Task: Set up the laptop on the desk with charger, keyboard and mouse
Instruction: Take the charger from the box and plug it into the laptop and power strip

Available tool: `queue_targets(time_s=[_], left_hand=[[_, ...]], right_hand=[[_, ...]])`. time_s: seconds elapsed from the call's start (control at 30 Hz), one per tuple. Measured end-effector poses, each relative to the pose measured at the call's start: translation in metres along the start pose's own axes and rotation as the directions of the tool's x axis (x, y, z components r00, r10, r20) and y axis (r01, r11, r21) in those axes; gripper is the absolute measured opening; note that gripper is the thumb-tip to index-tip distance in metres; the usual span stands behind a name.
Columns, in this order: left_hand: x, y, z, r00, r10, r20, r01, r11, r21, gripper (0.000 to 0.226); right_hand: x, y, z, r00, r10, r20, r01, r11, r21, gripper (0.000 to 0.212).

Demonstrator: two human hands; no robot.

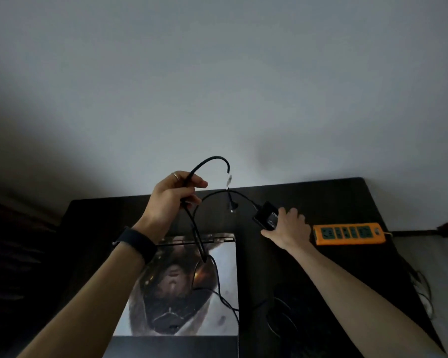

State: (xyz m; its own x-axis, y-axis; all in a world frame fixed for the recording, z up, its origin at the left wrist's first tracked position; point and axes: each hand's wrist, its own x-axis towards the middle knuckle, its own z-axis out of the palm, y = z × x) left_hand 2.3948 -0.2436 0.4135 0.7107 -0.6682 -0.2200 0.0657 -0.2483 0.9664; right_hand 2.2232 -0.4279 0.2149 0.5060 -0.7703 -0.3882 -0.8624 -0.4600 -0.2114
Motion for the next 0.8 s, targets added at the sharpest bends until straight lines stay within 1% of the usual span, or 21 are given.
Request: queue_targets(time_s=[0.13,0.23,0.27,0.33,0.4,0.47,0.5,0.53,0.57,0.6,0.63,0.7,0.73,0.77,0.8], left_hand=[[0.019,-0.019,-0.013,0.997,0.023,0.078,-0.023,1.0,0.001,0.027],[0.029,-0.043,-0.016,0.99,0.014,0.141,-0.015,1.0,0.002,0.025],[0.031,-0.052,-0.016,0.987,0.01,0.159,-0.01,1.0,-0.001,0.026],[0.032,-0.07,-0.016,0.983,-0.003,0.184,0.001,1.0,0.012,0.028],[0.032,-0.082,-0.019,0.984,-0.013,0.177,0.012,1.0,0.005,0.028],[0.027,-0.09,-0.022,0.989,-0.019,0.145,0.02,1.0,-0.003,0.028],[0.026,-0.094,-0.025,0.992,-0.016,0.122,0.016,1.0,0.004,0.028],[0.024,-0.099,-0.028,0.994,-0.025,0.107,0.024,1.0,0.006,0.028],[0.02,-0.106,-0.032,0.994,-0.047,0.095,0.047,0.999,0.01,0.028],[0.017,-0.114,-0.036,0.994,-0.074,0.086,0.073,0.997,0.017,0.029],[0.013,-0.122,-0.038,0.992,-0.1,0.083,0.097,0.995,0.033,0.031],[0.006,-0.139,-0.04,0.98,-0.165,0.107,0.156,0.984,0.087,0.038],[0.002,-0.146,-0.039,0.97,-0.198,0.142,0.182,0.976,0.119,0.042],[-0.003,-0.153,-0.037,0.954,-0.231,0.191,0.201,0.965,0.167,0.046],[-0.007,-0.16,-0.036,0.935,-0.262,0.239,0.205,0.949,0.238,0.053]], right_hand=[[0.041,-0.036,0.02,1.0,-0.022,0.006,0.023,0.998,-0.057,0.081],[0.054,-0.041,0.04,0.999,-0.047,-0.004,0.047,0.997,-0.059,0.078],[0.055,-0.038,0.043,0.998,-0.061,-0.006,0.06,0.998,-0.036,0.077],[0.047,-0.029,0.047,0.997,-0.082,-0.012,0.082,0.993,0.079,0.073],[0.025,-0.023,0.047,0.992,-0.07,-0.104,0.094,0.962,0.255,0.063],[-0.021,-0.019,0.047,0.982,-0.026,-0.185,0.102,0.905,0.413,0.046],[-0.049,-0.017,0.05,0.983,-0.01,-0.184,0.097,0.878,0.469,0.036],[-0.08,-0.014,0.056,0.99,-0.004,-0.141,0.074,0.863,0.5,0.029],[-0.113,-0.012,0.065,0.998,-0.001,-0.056,0.029,0.867,0.498,0.027],[-0.142,-0.01,0.077,0.999,-0.006,0.054,-0.02,0.885,0.465,0.033],[-0.167,-0.009,0.09,0.985,-0.019,0.173,-0.055,0.909,0.413,0.04],[-0.203,-0.006,0.121,0.925,-0.041,0.379,-0.084,0.948,0.308,0.049],[-0.215,-0.004,0.134,0.892,-0.047,0.449,-0.092,0.955,0.283,0.052],[-0.221,-0.002,0.145,0.871,-0.059,0.488,-0.102,0.949,0.297,0.049],[-0.223,-0.002,0.154,0.863,-0.069,0.5,-0.117,0.936,0.332,0.039]])
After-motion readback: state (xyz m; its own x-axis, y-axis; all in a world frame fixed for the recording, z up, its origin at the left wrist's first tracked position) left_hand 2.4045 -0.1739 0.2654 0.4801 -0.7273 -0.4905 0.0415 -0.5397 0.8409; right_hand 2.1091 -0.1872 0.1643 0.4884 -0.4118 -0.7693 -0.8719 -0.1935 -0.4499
